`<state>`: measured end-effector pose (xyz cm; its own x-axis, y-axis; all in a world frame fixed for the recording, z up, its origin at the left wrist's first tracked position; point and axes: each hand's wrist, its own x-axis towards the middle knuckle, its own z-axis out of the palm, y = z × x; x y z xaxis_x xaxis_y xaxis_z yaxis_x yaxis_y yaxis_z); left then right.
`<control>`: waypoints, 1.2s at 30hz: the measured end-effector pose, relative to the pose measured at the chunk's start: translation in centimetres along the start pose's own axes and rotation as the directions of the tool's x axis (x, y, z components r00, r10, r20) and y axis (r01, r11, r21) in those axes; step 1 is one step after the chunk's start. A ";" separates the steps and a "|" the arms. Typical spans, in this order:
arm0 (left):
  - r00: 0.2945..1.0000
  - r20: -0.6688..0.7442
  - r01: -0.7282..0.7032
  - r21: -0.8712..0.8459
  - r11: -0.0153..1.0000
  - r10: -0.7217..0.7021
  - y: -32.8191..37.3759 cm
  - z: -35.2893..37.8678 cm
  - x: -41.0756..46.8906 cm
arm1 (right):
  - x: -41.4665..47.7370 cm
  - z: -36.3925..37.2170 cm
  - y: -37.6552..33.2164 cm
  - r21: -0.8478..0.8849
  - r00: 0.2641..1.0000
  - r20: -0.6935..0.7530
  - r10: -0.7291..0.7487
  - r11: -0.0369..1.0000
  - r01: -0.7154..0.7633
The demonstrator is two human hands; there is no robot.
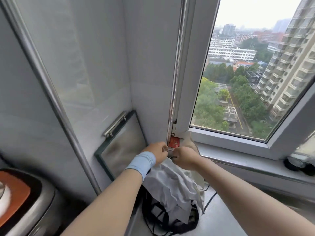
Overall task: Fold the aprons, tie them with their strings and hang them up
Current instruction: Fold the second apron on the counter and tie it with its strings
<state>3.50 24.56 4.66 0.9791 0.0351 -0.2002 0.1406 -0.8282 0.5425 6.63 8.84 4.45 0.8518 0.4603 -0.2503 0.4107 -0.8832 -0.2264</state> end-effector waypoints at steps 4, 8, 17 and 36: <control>0.990 0.123 0.064 0.031 0.997 -0.068 -2.2 4.2 0.4 | 0.2 5.9 1.3 0.079 0.977 0.171 0.126 0.987 -0.141; 0.973 0.223 -0.087 0.137 0.987 0.055 -3.1 6.1 0.5 | 0.6 8.4 2.2 -0.047 0.971 0.191 0.142 0.990 -0.136; 0.980 -0.114 -0.138 0.194 0.971 0.162 -1.4 7.4 -0.7 | -0.5 3.3 7.7 0.534 0.907 0.187 0.376 0.736 -0.415; 0.832 0.494 -0.169 -0.210 0.963 0.253 9.5 19.8 -5.1 | -15.3 7.9 13.1 0.001 0.994 -0.040 0.106 0.994 -0.106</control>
<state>-3.06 5.47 -5.31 0.7774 -0.4569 -0.4323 0.0011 -0.6863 0.7273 -3.63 -9.09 -2.15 0.9028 0.3601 -0.2351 0.3179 -0.9270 -0.1991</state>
